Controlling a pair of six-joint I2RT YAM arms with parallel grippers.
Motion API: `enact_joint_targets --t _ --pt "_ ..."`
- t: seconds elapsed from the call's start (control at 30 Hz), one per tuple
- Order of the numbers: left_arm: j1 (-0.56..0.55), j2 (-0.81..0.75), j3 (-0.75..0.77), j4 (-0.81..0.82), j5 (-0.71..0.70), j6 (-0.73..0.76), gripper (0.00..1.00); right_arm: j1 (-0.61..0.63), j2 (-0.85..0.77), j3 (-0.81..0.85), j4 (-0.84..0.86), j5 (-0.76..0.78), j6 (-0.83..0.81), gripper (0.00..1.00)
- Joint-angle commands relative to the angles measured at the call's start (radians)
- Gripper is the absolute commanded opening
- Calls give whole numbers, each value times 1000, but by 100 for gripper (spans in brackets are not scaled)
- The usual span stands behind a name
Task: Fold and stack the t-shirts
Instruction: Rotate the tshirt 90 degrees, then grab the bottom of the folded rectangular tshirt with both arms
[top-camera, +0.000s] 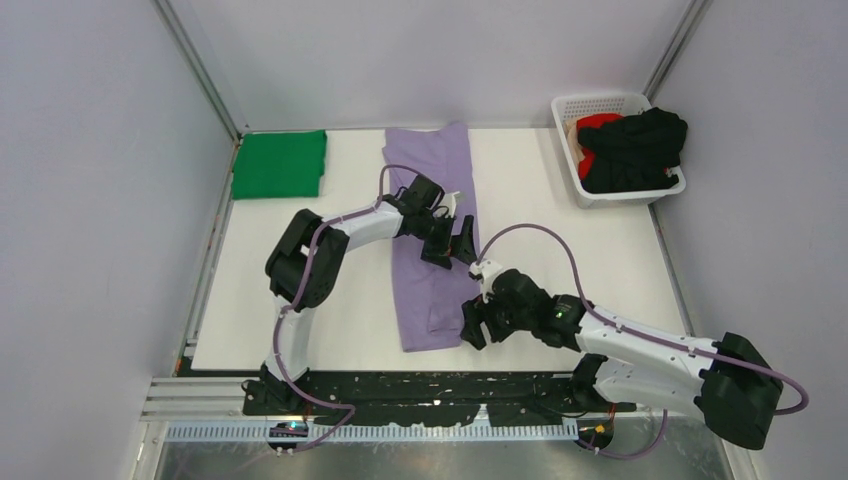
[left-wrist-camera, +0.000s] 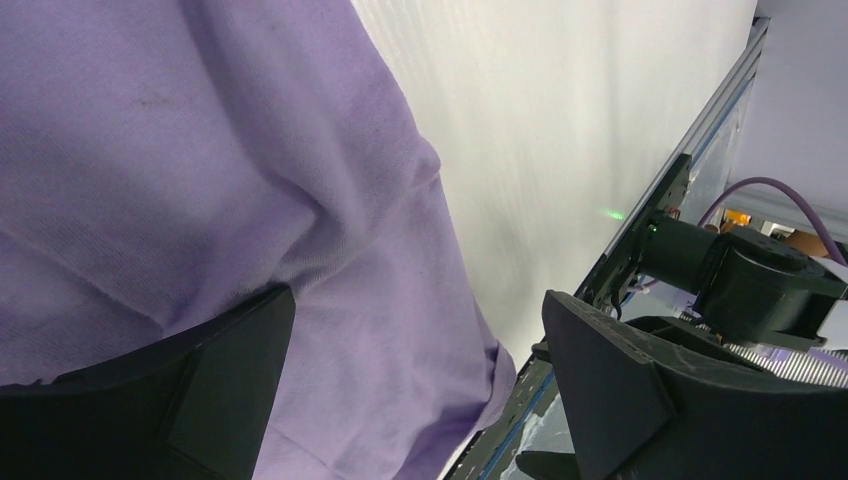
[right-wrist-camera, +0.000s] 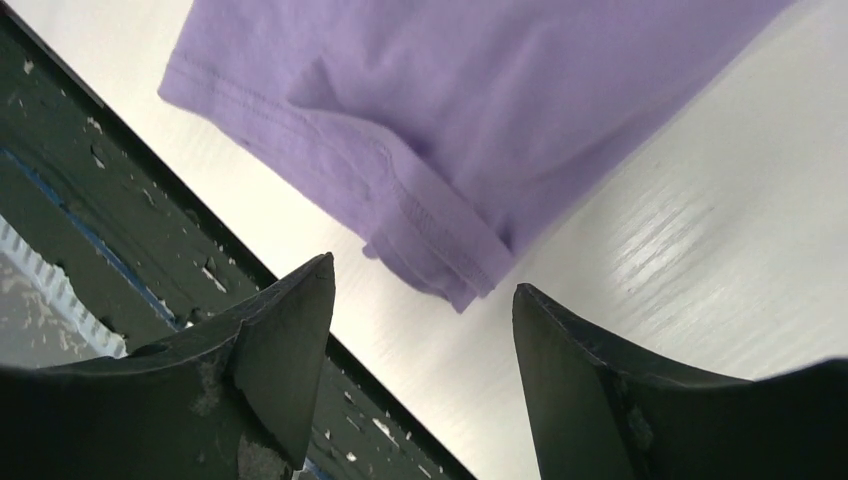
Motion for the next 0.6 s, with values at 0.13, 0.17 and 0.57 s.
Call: enact_joint_targets --t 0.13,0.17,0.57 --pt "3 11 -7 14 45 71 99 -54 133 36 218 -93 -45 70" --pt "4 9 -7 13 44 72 100 -54 157 41 219 -117 -49 69" --pt "4 5 12 9 33 79 100 -28 125 21 71 -333 -37 56"
